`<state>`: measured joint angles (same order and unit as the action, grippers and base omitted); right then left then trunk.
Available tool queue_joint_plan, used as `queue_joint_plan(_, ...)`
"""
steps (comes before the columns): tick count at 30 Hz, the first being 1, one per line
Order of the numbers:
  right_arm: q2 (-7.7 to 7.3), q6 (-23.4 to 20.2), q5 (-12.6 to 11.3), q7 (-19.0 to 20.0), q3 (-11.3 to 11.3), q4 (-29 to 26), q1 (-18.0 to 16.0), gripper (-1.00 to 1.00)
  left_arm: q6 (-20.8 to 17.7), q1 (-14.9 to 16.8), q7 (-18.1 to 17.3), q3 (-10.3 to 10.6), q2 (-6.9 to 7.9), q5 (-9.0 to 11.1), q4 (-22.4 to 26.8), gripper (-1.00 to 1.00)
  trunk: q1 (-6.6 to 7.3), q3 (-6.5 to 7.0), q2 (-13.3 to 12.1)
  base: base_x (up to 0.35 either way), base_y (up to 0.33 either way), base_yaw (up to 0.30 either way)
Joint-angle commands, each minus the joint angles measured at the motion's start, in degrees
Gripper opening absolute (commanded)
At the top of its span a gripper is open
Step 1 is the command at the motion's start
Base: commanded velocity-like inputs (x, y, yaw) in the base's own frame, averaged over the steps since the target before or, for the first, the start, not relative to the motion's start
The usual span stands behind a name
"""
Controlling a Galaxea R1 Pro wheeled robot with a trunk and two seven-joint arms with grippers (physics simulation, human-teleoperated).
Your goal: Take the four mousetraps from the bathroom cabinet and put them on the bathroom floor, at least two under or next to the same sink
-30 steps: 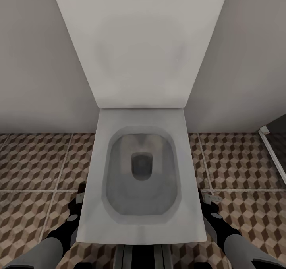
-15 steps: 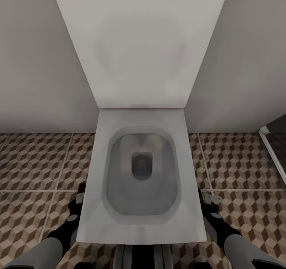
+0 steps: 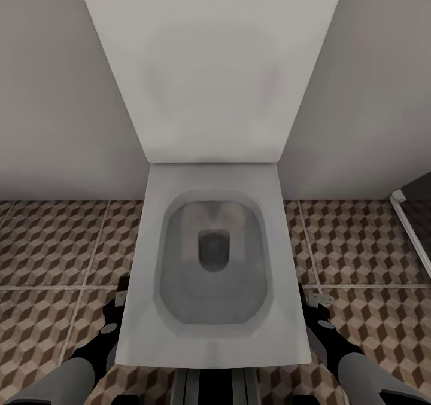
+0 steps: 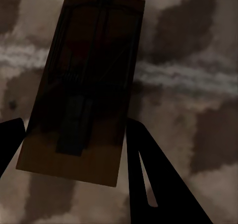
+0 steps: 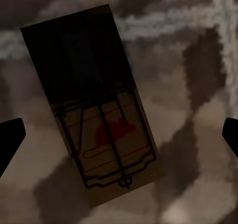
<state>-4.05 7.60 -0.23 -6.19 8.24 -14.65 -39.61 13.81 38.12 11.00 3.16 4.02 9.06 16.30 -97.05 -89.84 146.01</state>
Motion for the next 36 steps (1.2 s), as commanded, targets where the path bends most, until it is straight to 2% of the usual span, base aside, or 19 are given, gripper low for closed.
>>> queue_joint_plan(1, 0.01, 0.22, -0.05, -0.05, 0.11, 0.06, -0.03, 1.0, 0.22, 0.02, 0.16, 0.35, 0.03, 0.5, -0.04, -1.0, 0.01, -0.03, 0.01, 0.0, 0.0, 0.0)
queue_joint_plan(20, -0.07, 0.22, -0.19, -0.05, 0.2, 0.06, -0.03, 1.0, 0.43, 0.06, 0.16, 0.36, -0.01, 0.38, -1.94, -1.0, 0.01, -0.03, 0.01, 0.0, 0.0, 0.0)
queue_joint_plan(27, -0.08, 0.22, -0.2, -0.05, 0.28, 0.06, -0.03, 1.0, 3.26, 0.07, 0.16, 0.36, -0.05, 0.49, -2.21, -1.0, 0.01, -0.03, 0.01, 0.0, 0.0, 0.0)
queue_joint_plan(36, -0.08, 0.22, -0.21, -0.05, 0.27, 0.06, -0.03, 1.0, 4.05, 0.09, 0.16, 0.39, -0.05, 0.51, -3.45, -1.0, 0.01, -0.03, 0.01, 0.0, 0.0, 0.0)
